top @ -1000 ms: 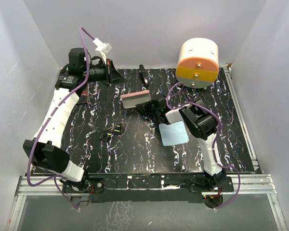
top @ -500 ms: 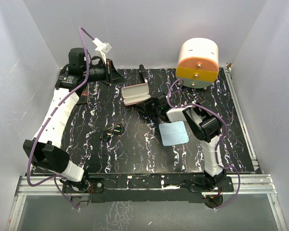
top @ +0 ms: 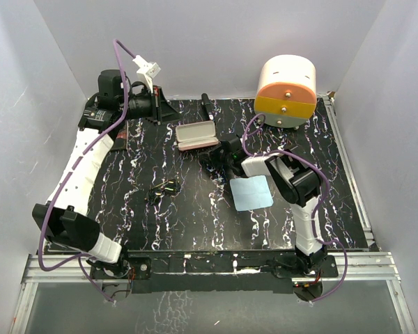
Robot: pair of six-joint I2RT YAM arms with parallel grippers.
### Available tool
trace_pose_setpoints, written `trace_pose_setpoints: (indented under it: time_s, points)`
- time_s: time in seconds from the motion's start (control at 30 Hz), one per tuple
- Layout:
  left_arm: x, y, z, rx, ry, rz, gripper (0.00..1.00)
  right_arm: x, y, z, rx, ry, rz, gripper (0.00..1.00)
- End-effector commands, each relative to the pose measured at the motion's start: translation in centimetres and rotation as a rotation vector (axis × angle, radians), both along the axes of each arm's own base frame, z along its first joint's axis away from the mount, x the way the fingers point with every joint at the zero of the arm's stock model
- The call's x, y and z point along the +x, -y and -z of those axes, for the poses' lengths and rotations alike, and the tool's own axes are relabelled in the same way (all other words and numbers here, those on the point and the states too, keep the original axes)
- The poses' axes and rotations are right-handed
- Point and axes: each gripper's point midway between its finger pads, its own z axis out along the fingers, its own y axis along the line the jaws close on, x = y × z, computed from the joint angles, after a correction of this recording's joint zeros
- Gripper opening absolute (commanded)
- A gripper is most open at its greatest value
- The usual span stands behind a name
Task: Organize the sunglasses
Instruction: Place the sunglasses case at the center of the board, then adjust the sunglasses case at the center of the board.
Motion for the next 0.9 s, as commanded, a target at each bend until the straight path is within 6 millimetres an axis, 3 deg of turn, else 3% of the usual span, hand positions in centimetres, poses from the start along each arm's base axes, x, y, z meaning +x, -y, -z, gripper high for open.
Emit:
trace_pose_setpoints:
  time_s: [0.0, 0.17, 0.27, 0.33, 0.4, 0.47, 0.53, 0.63, 0.87]
  points:
    - [-1.8, -0.4, -3.7, -0.008, 0.108, 0.009, 0.00, 0.3, -0.7, -9.4, 0.042, 0.228, -0.070, 0.08]
    - [-1.9, -0.4, -3.9, -0.002, 0.122, 0.020, 0.00, -0.2, 1.7, -13.3, -0.058, 0.313, -0.034, 0.08]
    - [-1.5, -0.4, -3.9, -0.005, 0.119, 0.009, 0.00, 2.3, 2.7, -15.4, -0.129, 0.380, 0.005, 0.08]
    - [-1.4, -0.4, -3.9, -0.006, 0.123, 0.004, 0.00, 4.2, 2.0, -16.0, -0.134, 0.407, -0.030, 0.08]
    - [-1.3, -0.6, -4.0, -0.004, 0.128, -0.005, 0.00, 5.9, 0.7, -14.4, -0.132, 0.383, -0.074, 0.08]
    - [-1.2, -0.8, -4.0, 0.008, 0.136, -0.021, 0.00, 7.0, -0.2, -14.2, -0.116, 0.387, -0.100, 0.08]
    - [-1.2, -1.0, -3.8, 0.023, 0.142, -0.033, 0.00, 8.0, -0.7, -14.2, -0.121, 0.394, -0.100, 0.08]
    - [-1.0, -1.4, -3.7, 0.042, 0.151, -0.056, 0.00, 9.0, -0.7, -12.6, -0.161, 0.368, -0.104, 0.08]
    - [-0.6, -1.5, -3.8, 0.051, 0.157, -0.067, 0.00, 8.6, -0.5, -7.8, -0.181, 0.292, -0.124, 0.08]
